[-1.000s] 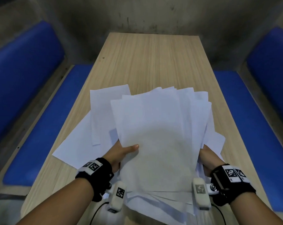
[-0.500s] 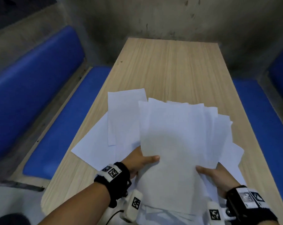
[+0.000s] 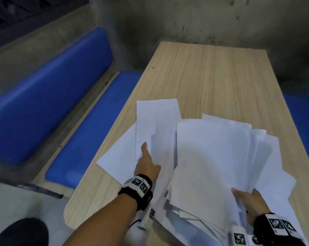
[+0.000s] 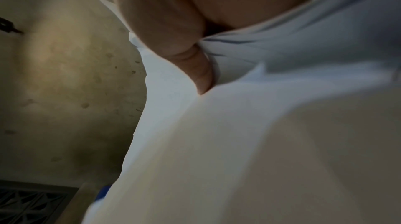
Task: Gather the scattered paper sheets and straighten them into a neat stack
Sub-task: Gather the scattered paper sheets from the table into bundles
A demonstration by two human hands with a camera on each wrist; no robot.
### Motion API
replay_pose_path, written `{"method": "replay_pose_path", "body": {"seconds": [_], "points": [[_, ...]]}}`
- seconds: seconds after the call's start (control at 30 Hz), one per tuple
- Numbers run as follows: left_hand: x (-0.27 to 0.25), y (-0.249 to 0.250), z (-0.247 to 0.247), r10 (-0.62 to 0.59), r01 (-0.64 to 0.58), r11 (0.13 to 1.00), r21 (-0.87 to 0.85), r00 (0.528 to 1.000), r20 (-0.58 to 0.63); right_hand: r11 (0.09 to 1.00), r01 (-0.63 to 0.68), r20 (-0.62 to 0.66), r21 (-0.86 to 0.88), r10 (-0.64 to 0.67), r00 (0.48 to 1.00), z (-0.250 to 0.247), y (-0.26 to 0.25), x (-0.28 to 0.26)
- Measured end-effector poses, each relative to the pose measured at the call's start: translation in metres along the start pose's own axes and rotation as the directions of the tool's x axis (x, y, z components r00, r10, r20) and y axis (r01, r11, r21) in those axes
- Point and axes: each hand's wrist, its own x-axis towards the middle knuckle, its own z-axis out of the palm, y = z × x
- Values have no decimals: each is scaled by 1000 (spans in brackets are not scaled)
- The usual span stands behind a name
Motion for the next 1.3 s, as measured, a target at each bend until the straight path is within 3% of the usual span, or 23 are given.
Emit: {"method": "replay_pose_path", "body": {"seconds": [0.07,0.17,0.27,0.43,0.5,0.57,0.63,0.7,0.83,0.9,0.97,1.07,1.17,1.23,1.3], "points": [[21,7,-15,-2,2,1000,-6,996,-87,1000,-15,-8,-19,15,1000,1,5,5],[58,14,-30,-86,104,992,72,972,-218,999,-38,-3,-29,38,999,2,10,10],[78,16,-29,-175,208,950,231,972,-156,997,-30,10,-66,31,999,1,12,16],[80,12,-39,-63,68,997,35,991,-121,997,-32,34,-71,35,999,0,15,13],[80,5,-58,-46,50,998,36,994,-100,998,-31,50,-63,34,998,0,10,11],[81,-6,-75,-95,112,965,236,992,-80,999,-36,61,-32,37,997,-1,6,8],[79,-19,-81,-156,193,852,487,981,-117,999,-26,70,-29,28,997,-1,3,3],[77,-29,-80,-150,209,808,550,977,-152,999,-20,61,-42,23,998,1,2,2],[78,-33,-79,-96,106,897,429,994,-44,997,-23,57,-76,27,998,2,3,0],[74,-29,-85,-119,112,952,284,993,8,996,-25,61,-86,30,998,3,1,-1],[66,-20,-97,-105,85,964,252,992,65,997,-21,79,-75,27,997,3,-1,-4],[50,9,-126,142,-145,951,274,989,31,997,31,110,-69,-23,994,-3,-11,-15],[16,51,-164,350,-333,928,167,933,-80,995,86,116,-43,-80,990,-19,-27,-29],[-8,75,-183,401,-403,915,-12,913,-83,992,130,127,-6,-128,984,-34,-39,-42],[-17,88,-190,402,-395,886,-241,915,-22,989,148,139,21,-149,979,-46,-46,-51]]}}
